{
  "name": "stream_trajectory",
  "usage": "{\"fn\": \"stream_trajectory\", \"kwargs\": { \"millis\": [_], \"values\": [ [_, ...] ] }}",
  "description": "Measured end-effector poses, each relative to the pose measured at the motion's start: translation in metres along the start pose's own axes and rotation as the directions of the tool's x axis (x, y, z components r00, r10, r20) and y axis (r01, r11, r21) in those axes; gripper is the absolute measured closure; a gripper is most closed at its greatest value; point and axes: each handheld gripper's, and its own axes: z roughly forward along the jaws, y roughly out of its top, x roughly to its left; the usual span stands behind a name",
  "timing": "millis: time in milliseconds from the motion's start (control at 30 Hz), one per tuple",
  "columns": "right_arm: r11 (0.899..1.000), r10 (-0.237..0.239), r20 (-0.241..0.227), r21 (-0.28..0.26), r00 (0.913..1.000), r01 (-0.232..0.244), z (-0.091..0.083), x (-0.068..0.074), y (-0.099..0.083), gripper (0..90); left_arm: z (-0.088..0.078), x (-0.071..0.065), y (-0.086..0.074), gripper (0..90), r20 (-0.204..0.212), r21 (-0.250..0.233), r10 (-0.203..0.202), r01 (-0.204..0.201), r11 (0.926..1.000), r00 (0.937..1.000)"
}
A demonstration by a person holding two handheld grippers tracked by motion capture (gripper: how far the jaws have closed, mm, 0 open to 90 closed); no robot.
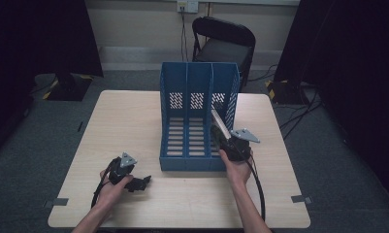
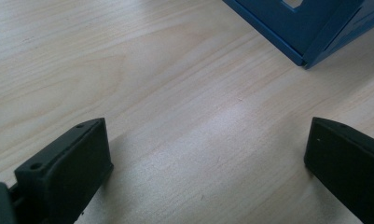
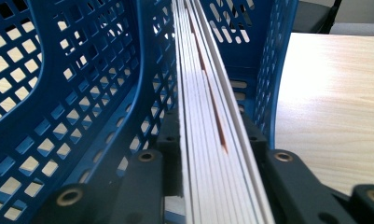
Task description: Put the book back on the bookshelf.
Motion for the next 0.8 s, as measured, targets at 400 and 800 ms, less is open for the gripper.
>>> {"fn": "stream_trajectory", "kwargs": {
  "millis": [400,800],
  "values": [
    [1.0,-0.011,0.095,-0.018,0.9954,0.013,0.0,0.006,-0.001,76.2,0.001,0.0,0.001,0.0,0.003,-0.002,0.002,-0.002,1.0,1.0],
    [0.998,0.016,0.258,-0.063,0.966,0.0,-0.001,0.017,-0.004,76.3,0.001,0.0,0.0,0.0,0.003,-0.002,0.005,-0.005,1.0,1.0]
  ]
}}
